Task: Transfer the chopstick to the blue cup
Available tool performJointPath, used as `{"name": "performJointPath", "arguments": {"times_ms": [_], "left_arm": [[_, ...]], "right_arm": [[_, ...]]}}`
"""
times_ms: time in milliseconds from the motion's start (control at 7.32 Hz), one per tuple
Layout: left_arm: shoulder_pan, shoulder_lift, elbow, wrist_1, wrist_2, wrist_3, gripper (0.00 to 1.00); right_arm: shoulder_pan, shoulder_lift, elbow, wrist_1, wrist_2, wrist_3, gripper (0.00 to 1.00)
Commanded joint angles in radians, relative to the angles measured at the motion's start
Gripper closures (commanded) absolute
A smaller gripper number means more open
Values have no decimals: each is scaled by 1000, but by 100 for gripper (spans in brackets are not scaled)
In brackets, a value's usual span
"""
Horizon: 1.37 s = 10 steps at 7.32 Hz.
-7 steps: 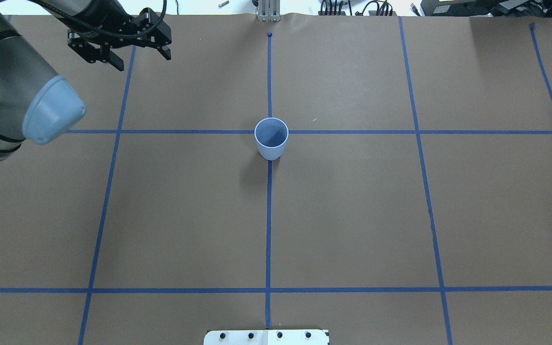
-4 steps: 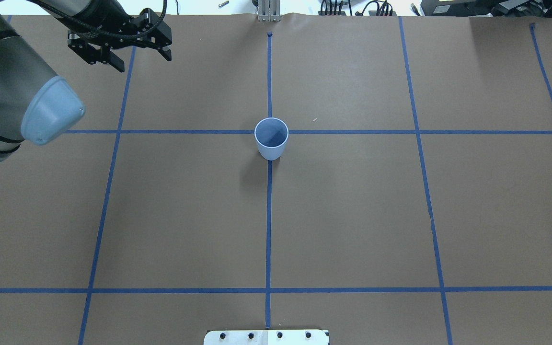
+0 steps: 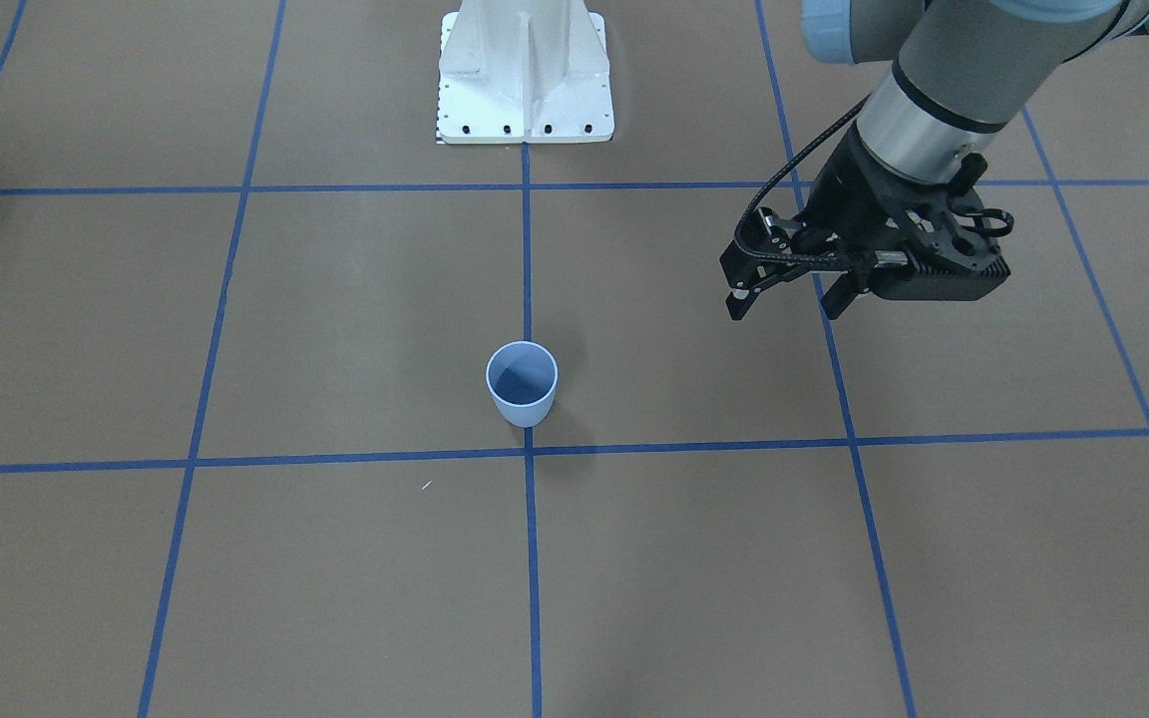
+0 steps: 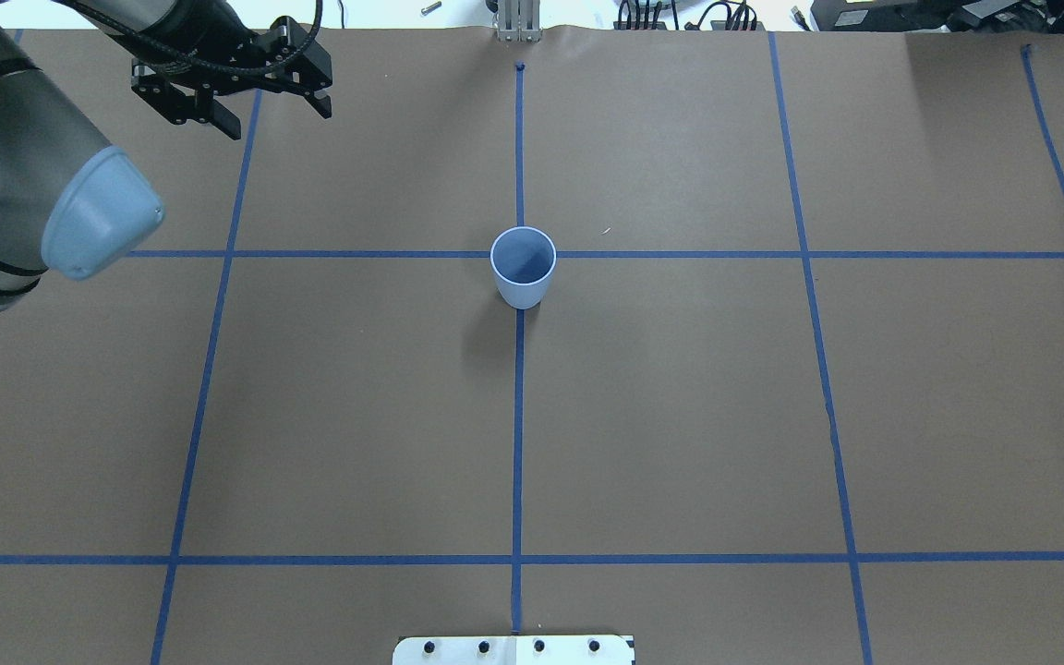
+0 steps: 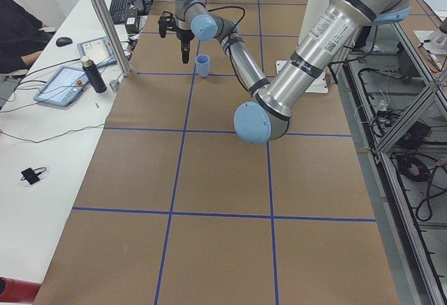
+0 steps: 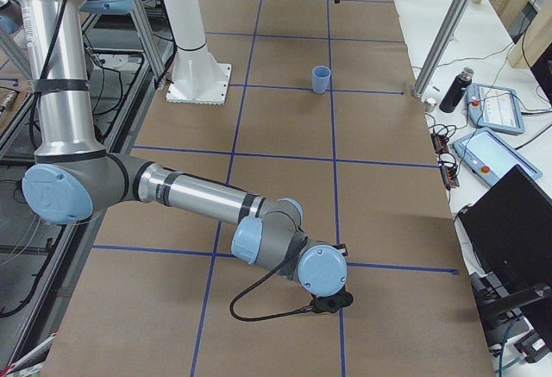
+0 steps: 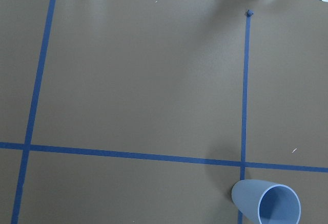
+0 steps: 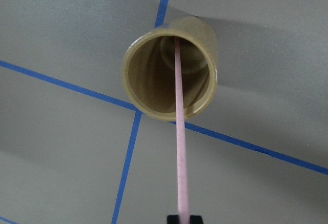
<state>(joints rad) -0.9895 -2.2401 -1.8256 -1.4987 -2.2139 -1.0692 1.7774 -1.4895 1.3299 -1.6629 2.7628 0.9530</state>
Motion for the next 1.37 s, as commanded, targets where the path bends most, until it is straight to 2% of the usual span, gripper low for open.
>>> {"name": "performJointPath", "arguments": {"times_ms": [0,410,820,1230], "left_arm": [[0,-1,0,0,-1,0,2],[0,-4,0,0,-1,0,2],[0,-3,2,0,-3,0,2],[0,7,2,0,-4,0,2]], "right_arm": [[39,-1,18,-3,-6,16,100],[117,0,37,-6,-66,58,100],[126,-9,223,-11,-138,231,100],[148,-43,371,-14,-138,309,100]]}}
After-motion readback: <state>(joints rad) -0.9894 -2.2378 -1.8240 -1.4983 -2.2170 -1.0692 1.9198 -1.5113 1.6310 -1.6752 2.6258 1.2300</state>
